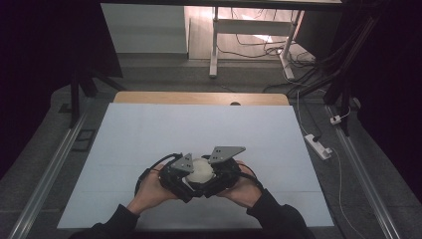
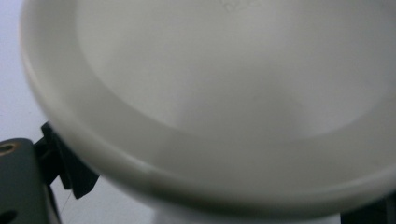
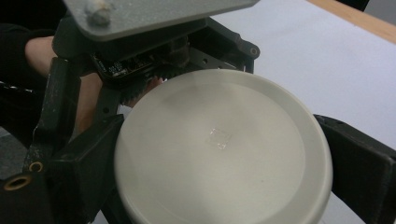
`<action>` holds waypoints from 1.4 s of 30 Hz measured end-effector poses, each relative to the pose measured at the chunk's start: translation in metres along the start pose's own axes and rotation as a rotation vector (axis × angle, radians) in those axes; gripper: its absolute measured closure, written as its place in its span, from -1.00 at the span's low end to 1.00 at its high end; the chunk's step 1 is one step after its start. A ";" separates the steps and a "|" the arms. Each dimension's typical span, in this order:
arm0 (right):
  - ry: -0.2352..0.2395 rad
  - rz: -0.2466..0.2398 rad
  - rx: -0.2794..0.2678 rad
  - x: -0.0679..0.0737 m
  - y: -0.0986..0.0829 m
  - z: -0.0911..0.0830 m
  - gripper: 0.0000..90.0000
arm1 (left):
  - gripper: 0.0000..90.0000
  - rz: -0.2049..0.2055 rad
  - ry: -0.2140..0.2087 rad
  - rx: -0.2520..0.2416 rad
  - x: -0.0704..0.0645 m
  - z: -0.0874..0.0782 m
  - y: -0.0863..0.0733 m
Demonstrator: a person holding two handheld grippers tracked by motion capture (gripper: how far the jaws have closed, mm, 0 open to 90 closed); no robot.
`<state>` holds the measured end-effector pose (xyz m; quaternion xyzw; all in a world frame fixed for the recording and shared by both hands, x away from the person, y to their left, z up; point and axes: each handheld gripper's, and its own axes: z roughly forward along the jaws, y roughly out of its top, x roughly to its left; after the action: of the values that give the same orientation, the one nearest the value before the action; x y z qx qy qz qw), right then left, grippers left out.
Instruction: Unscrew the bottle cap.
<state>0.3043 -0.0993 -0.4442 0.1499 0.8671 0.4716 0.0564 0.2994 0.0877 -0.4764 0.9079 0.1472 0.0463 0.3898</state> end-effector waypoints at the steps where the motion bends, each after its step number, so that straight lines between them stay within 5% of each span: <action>1: -0.002 -0.005 -0.002 0.000 0.000 0.000 -0.85 | -0.82 0.000 -0.002 -0.002 0.000 0.000 0.000; 10: 0.046 -0.027 -0.013 -0.003 0.001 -0.002 -0.84 | -0.82 0.015 -0.045 -0.011 0.002 -0.002 0.000; 25: 0.314 -0.142 -0.008 -0.027 -0.004 -0.003 -0.85 | -0.82 0.066 -0.091 0.005 -0.001 0.003 0.001; 30: 0.288 -0.119 0.014 -0.024 -0.004 -0.001 -0.96 | -0.82 0.063 -0.075 0.006 -0.001 0.003 0.001; 34: 0.213 -0.101 0.023 -0.018 0.000 -0.006 -1.00 | -0.82 0.037 -0.054 -0.011 0.001 -0.001 0.001; 42: 0.041 0.022 -0.005 -0.008 0.003 -0.009 -1.00 | -0.82 -0.009 0.029 0.000 0.001 -0.001 0.002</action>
<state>0.3105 -0.1074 -0.4372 0.1497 0.8653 0.4773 0.0335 0.3009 0.0874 -0.4746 0.9064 0.1568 0.0579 0.3879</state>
